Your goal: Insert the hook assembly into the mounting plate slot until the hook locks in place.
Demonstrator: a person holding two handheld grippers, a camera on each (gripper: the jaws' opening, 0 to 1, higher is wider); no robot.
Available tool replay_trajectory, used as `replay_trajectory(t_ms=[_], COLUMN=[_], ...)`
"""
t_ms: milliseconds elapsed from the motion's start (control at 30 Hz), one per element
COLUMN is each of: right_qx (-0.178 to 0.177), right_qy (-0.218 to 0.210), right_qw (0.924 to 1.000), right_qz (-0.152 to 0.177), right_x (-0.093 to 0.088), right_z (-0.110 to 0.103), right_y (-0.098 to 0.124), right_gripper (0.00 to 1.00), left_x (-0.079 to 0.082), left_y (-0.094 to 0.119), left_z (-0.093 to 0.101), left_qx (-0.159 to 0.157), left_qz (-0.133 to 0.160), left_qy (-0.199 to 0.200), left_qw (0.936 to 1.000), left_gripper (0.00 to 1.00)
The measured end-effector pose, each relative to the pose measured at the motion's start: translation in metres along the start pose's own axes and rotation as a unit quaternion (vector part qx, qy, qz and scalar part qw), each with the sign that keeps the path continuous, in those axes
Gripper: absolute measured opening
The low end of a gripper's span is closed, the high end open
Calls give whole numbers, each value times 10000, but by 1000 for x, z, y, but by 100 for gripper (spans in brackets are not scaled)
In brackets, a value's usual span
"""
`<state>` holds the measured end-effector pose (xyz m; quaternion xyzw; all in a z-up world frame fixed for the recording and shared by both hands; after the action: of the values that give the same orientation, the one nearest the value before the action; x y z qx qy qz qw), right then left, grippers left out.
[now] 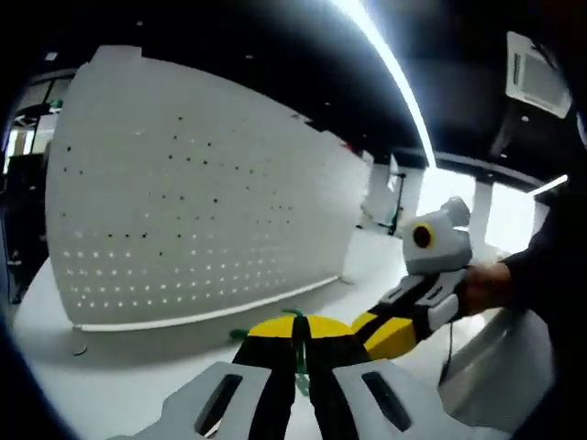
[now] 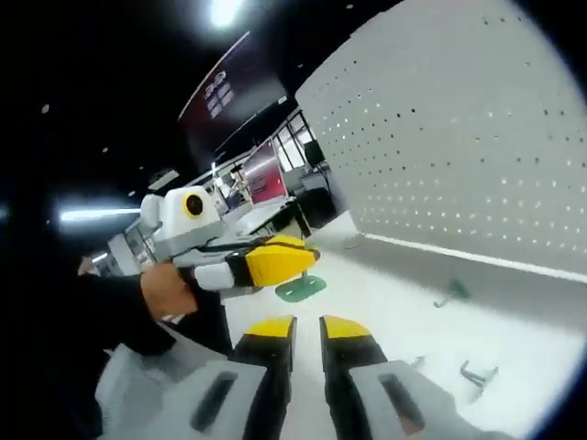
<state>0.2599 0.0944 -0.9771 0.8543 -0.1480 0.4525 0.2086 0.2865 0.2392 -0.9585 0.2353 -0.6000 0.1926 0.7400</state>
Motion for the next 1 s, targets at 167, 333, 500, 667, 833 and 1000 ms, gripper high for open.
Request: replay_trajectory(t_ms=[167,333,500,667,833,1000], right_qx=[153,306,392,564,801,1027], right_qy=[-449,-875,-1333,-1647,-2216,-2561], right_qw=[9987,9951,9893,9838,9703,9583], right_qz=[191,343,445,422,551,739], right_x=[2,2,1,-2,-2,-1], right_z=[1,1,4,2,2,6], right_y=[4,5,6,5,5,7], right_gripper=[10,12,12,11,11,5], left_x=[2,6,8,8,11,13], left_y=[-3,-4,-6,-9,-8,-8], left_z=[6,14,23,29,30,34], left_qx=[-101,-313,-538,-692,-774,-890], left_qz=[117,280,364,368,473,585], left_qy=[-223,-451,-734,-917,-1010,-967], left_qw=[9996,9981,9952,9927,9907,9896], left_gripper=[2,2,2,2,2,2])
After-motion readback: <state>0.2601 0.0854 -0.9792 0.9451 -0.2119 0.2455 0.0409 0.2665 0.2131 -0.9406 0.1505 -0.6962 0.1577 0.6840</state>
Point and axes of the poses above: the point that each gripper's makers call its tool centre point, and the gripper's own axes: y roughly backward along the fingers, z roughly to its right, x roughly out of its top, the point moved 8 cm from there along y, roughly backward along the fingers, and after that the axes turned 2 degrees about x, right-handed, at the moved point
